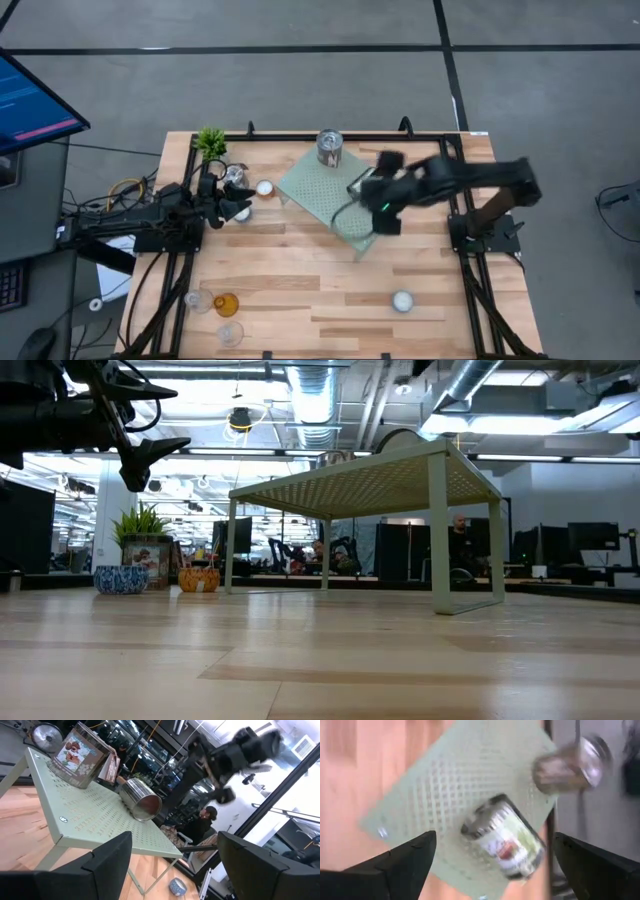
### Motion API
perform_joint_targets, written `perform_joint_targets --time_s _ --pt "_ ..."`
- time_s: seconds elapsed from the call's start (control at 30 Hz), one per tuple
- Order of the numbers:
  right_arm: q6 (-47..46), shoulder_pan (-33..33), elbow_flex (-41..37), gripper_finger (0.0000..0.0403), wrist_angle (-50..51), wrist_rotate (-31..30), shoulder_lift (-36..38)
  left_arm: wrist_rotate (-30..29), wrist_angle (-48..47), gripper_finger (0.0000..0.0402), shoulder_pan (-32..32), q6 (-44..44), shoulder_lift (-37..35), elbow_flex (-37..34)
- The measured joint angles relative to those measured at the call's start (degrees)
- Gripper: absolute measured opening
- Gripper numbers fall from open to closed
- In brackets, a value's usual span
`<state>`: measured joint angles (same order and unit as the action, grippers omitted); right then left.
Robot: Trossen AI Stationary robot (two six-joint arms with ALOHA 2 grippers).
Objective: Stock candles on shelf
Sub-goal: Put the bottom silver scented candle on the shelf
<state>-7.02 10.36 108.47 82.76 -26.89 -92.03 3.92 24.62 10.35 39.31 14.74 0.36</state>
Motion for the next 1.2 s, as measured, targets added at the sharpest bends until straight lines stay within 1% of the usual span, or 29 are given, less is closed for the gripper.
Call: perform_joint_targets --time_s 0.13,0.17,0.23,0.33,0.43,0.53,0.67,0.8,0.9,1.07,1.2 --pt "-13.48 -3.64 0.07 0.0388 -1.1 0.27 6.28 -0.02 0.0 0.0294 0.02 -0.02 0.0 0.0" --pt "-15.38 -5.18 0.07 0.0386 -1.12 1.82 7.32 0.0 0.02 0.0294 0.02 -0.01 0.0 0.0" --pt "-15.93 -8.79 -0.09 0.038 -1.18 6.5 9.09 0.0 0.02 0.0294 0.01 -0.02 0.0 0.0" --pt "-13.03 -13.43 -2.21 0.0366 -3.37 11.64 11.81 0.0 0.04 0.0294 0.02 -0.02 0.0 0.0" --pt "-9.51 -18.34 -7.2 0.0351 -6.55 19.48 15.11 0.0 0.09 0.0294 0.02 -0.02 0.0 0.0" --pt "-7.88 -23.16 -14.87 0.0337 -11.12 26.37 18.65 -0.01 0.11 0.0294 0.02 -0.02 0.0 0.0" --pt "-6.27 -28.5 -25.54 0.0328 -19.9 35.57 22.56 -0.01 0.11 0.0294 0.01 0.0 0.0 0.0" --pt "-4.25 -32.33 -33.21 0.0326 -25.69 40.67 23.13 0.0 0.11 0.0294 0.01 -0.02 0.0 0.0" --pt "-2.31 -34.73 -35.75 0.0326 -28.2 43.82 22.96 0.0 0.11 0.0294 0.0 0.0 0.0 0.0" --pt "0.8 -38.52 -35.93 0.0326 -29.27 46.12 21.26 0.0 0.11 0.0294 0.02 -0.02 0.0 0.0" --pt "2.6 -41.48 -35.91 0.0326 -30.18 52.06 19.39 0.0 0.13 0.0294 0.01 -0.02 0.0 0.0"
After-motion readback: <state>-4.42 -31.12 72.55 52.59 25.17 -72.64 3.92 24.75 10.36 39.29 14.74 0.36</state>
